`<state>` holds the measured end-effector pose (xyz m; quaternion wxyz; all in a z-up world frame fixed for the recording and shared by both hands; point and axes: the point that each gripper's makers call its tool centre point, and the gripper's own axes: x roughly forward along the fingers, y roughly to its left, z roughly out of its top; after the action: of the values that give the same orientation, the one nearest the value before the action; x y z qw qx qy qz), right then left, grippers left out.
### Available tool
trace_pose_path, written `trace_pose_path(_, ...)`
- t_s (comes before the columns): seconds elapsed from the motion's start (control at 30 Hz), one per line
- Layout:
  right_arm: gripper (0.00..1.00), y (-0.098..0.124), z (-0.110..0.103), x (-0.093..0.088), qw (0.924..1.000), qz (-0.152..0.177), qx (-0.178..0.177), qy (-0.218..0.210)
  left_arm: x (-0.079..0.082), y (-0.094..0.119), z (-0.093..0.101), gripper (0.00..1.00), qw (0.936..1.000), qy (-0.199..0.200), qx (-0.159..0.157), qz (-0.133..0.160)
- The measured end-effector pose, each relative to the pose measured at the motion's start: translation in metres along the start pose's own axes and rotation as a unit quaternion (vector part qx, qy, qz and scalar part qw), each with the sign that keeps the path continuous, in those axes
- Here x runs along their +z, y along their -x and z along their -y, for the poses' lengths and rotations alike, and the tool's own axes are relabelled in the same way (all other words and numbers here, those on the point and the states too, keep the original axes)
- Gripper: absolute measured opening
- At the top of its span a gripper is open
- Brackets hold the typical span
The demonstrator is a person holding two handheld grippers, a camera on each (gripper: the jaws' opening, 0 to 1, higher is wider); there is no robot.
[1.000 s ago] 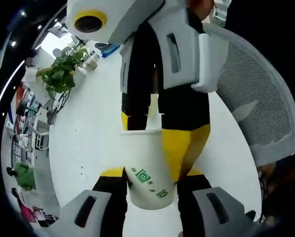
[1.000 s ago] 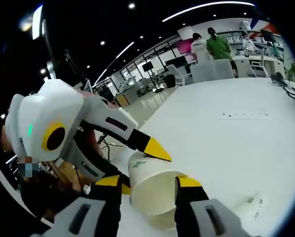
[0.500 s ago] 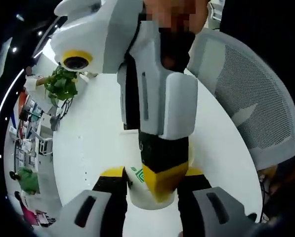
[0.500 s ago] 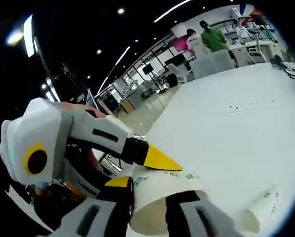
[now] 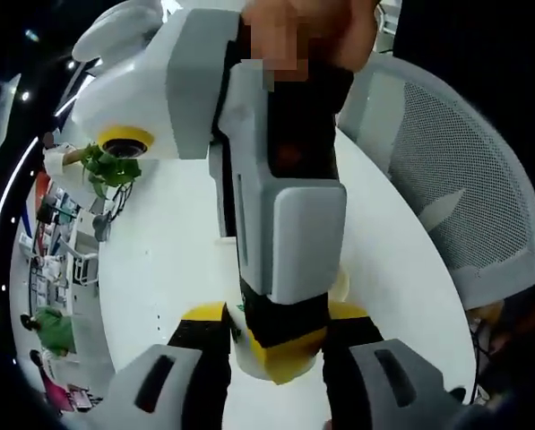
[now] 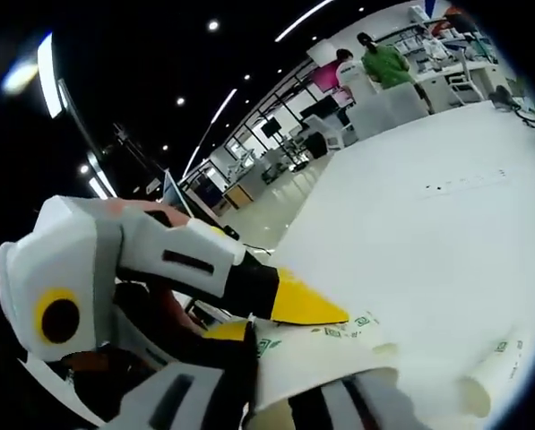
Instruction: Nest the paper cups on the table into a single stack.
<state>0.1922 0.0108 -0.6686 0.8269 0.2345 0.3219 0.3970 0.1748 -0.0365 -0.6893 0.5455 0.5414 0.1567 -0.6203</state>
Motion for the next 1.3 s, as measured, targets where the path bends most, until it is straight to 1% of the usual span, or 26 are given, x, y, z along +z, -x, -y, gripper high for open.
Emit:
trace_pose_path(0.03,0.11,-0.001,0.002,0.001,1.0000,0.000,0.001,0.000,0.000,0.000,0.000,0.38,1.0000,0.002,0.001,0.000)
trace_pose_path(0.13,0.08,0.002,-0.007,-0.002,1.0000,-0.001,0.003,-0.002,-0.003,0.000,0.000,0.38,1.0000,0.008,0.003,0.000)
trace_pose_path(0.23,0.00,0.000,-0.005,-0.005,1.0000,-0.006,0.003,-0.004,-0.004,0.001,-0.001,0.39,0.9998,0.014,0.011,-0.003)
trace_pose_path(0.33,0.00,0.000,-0.003,-0.007,1.0000,-0.008,-0.001,-0.002,-0.004,0.003,0.000,0.38,0.9997,0.024,0.010,0.000)
trace_pose_path(0.5,0.00,0.005,-0.005,-0.007,0.9999,-0.008,-0.006,0.002,-0.013,0.004,0.003,0.41,0.9994,0.030,0.016,-0.008)
trace_pose_path(0.6,0.00,0.008,-0.004,-0.007,0.9998,-0.013,-0.011,0.014,-0.015,0.007,0.004,0.41,0.9986,0.048,0.022,-0.004)
trace_pose_path(0.67,0.00,0.011,0.003,-0.009,0.9992,-0.021,-0.023,0.026,-0.018,0.010,0.007,0.41,0.9976,0.063,0.026,-0.003)
trace_pose_path(0.77,0.00,0.017,0.005,-0.013,0.9984,-0.030,-0.032,0.036,-0.026,0.013,0.010,0.41,0.9958,0.086,0.032,-0.003)
trace_pose_path(0.9,0.00,0.022,0.017,-0.016,0.9962,-0.046,-0.046,0.057,-0.036,0.017,0.015,0.42,0.9910,0.128,0.038,0.000)
trace_pose_path(0.97,0.00,0.027,0.018,-0.022,0.9938,-0.061,-0.055,0.075,-0.040,0.018,0.020,0.43,0.9859,0.163,0.037,0.008)
trace_pose_path(1.03,0.00,0.031,0.020,-0.026,0.9922,-0.071,-0.061,0.083,-0.046,0.018,0.023,0.44,0.9824,0.183,0.037,0.011)
trace_pose_path(1.1,0.00,0.031,0.024,-0.030,0.9902,-0.083,-0.065,0.092,-0.050,0.018,0.026,0.44,0.9797,0.197,0.038,0.011)
trace_pose_path(1.2,0.00,0.035,0.019,-0.036,0.9875,-0.097,-0.064,0.106,-0.051,0.018,0.034,0.46,0.9758,0.215,0.039,0.011)
trace_pose_path(1.3,0.00,0.035,0.024,-0.039,0.9854,-0.108,-0.067,0.113,-0.057,0.020,0.037,0.48,0.9693,0.241,0.046,0.012)
